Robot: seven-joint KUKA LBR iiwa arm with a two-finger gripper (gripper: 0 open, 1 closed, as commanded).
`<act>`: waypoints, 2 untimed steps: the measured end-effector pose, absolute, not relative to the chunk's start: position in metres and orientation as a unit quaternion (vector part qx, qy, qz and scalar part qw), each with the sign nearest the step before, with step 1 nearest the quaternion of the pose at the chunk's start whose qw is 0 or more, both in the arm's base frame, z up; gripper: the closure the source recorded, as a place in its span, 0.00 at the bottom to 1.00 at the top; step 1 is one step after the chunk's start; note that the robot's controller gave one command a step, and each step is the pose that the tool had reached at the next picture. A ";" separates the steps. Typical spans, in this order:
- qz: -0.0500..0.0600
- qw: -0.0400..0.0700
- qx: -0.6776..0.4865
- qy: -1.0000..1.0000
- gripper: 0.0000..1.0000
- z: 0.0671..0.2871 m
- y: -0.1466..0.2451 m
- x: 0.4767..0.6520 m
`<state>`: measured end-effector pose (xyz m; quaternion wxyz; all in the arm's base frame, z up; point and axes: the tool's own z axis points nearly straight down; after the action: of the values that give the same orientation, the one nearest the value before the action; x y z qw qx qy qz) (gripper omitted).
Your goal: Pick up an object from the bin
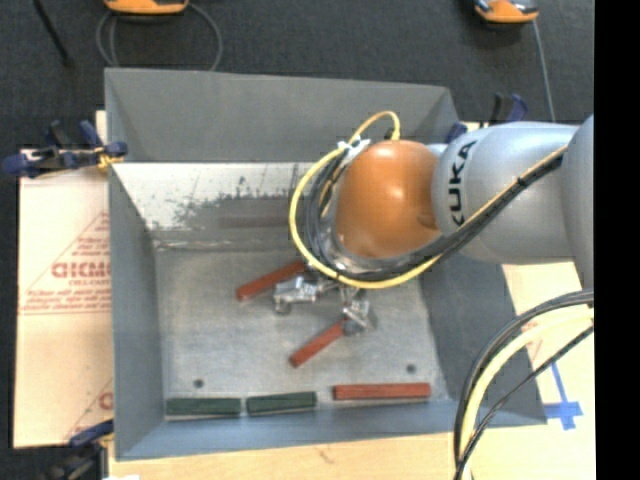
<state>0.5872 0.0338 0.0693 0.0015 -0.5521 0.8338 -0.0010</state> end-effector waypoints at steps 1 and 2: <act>-0.002 0.005 -0.550 0.835 1.00 0.076 0.035 0.590; 0.000 0.005 -0.550 0.835 0.00 0.073 0.036 0.588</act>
Offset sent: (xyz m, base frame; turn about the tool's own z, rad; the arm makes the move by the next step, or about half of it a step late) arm 0.0000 0.0000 0.0000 0.0000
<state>0.5884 0.0364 0.0731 0.0049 -0.5501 0.8351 -0.0002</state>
